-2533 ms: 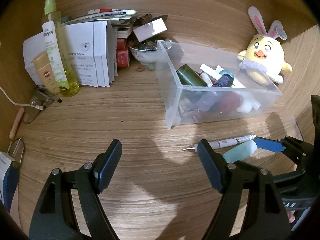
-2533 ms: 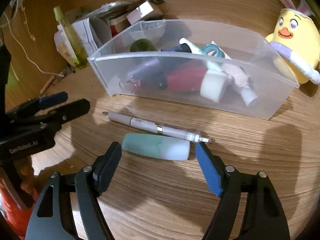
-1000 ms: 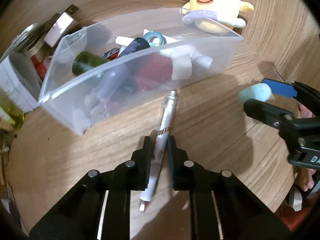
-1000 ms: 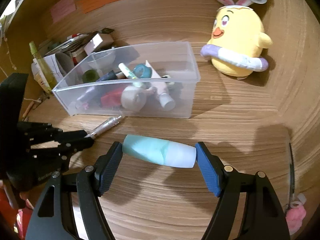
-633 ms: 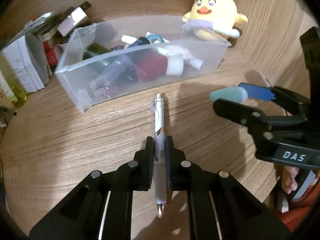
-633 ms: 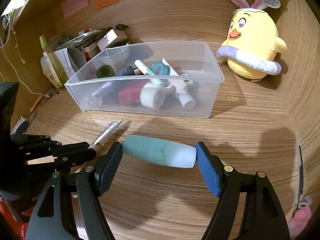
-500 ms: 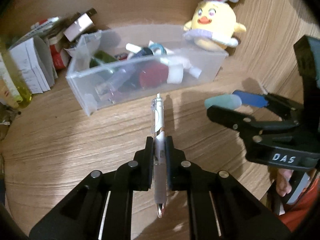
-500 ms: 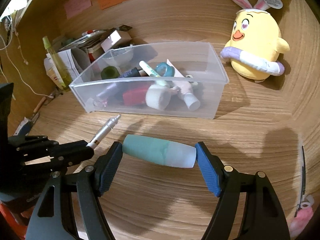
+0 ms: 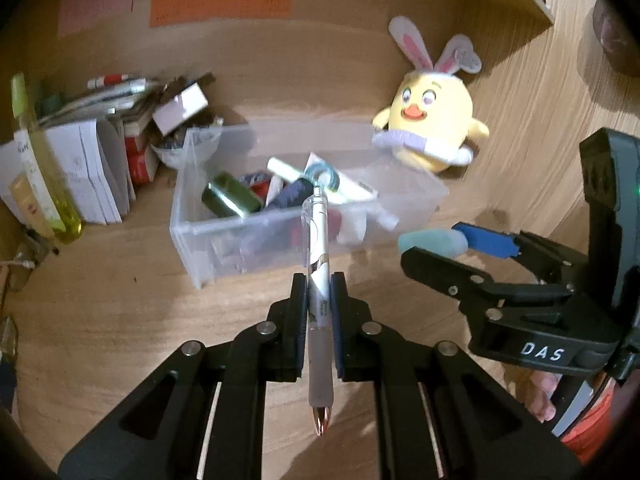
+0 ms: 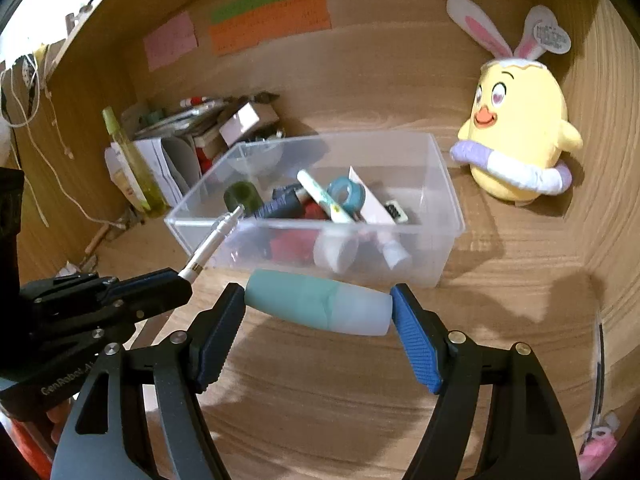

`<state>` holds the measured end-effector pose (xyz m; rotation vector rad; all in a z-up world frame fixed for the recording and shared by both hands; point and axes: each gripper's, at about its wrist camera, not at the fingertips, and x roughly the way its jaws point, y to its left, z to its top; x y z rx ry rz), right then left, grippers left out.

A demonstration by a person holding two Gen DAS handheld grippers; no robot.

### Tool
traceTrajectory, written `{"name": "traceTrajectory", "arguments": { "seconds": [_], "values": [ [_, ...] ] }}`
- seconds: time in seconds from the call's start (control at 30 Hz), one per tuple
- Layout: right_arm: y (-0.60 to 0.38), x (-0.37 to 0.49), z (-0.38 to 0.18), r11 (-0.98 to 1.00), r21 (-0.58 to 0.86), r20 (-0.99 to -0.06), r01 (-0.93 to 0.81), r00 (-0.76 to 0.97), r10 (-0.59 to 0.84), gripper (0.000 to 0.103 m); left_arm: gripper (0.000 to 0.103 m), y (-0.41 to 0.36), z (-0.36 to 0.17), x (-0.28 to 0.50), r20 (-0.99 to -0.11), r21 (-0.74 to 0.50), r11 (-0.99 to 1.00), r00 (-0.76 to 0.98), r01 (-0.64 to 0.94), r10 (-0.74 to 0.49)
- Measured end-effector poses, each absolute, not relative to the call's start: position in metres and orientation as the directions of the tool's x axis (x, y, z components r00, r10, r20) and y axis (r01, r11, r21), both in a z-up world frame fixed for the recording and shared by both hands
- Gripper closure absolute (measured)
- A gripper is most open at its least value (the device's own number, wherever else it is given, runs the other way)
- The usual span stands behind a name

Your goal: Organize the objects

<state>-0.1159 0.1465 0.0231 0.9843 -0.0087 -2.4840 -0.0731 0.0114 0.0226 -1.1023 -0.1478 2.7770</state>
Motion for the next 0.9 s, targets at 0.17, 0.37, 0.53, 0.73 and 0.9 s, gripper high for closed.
{"name": "traceTrajectory", "arguments": {
  "seconds": [0.17, 0.37, 0.53, 0.73, 0.9],
  "values": [
    [0.147, -0.126, 0.032, -0.890, 0.175, -0.629, 0.421, -0.648, -0.430, 0.032, 0.093, 0.008, 0.037, -0.082, -0.641, -0.148, -0.984, -0.748, -0.100, 0.173],
    [0.149, -0.142, 0.040, -0.898, 0.165, -0.609, 0.408, -0.674, -0.419, 0.032, 0.093, -0.002, 0.045, -0.099, -0.621, -0.169, -0.983, -0.766, -0.077, 0.167],
    [0.150, -0.161, 0.042, -0.904, 0.163, -0.605, 0.395, -0.684, -0.408, 0.032, 0.093, -0.009, 0.043, -0.117, -0.624, -0.177, -0.983, -0.767, -0.052, 0.152],
    [0.146, -0.183, 0.036, -0.910, 0.151, -0.625, 0.386, -0.676, -0.391, 0.032, 0.093, -0.018, 0.033, -0.132, -0.646, -0.200, -0.979, -0.746, -0.036, 0.160],
    [0.140, -0.196, 0.030, -0.909, 0.148, -0.643, 0.389, -0.661, -0.387, 0.032, 0.093, -0.018, 0.025, -0.138, -0.668, -0.190, -0.981, -0.727, -0.042, 0.161]
  ]
}}
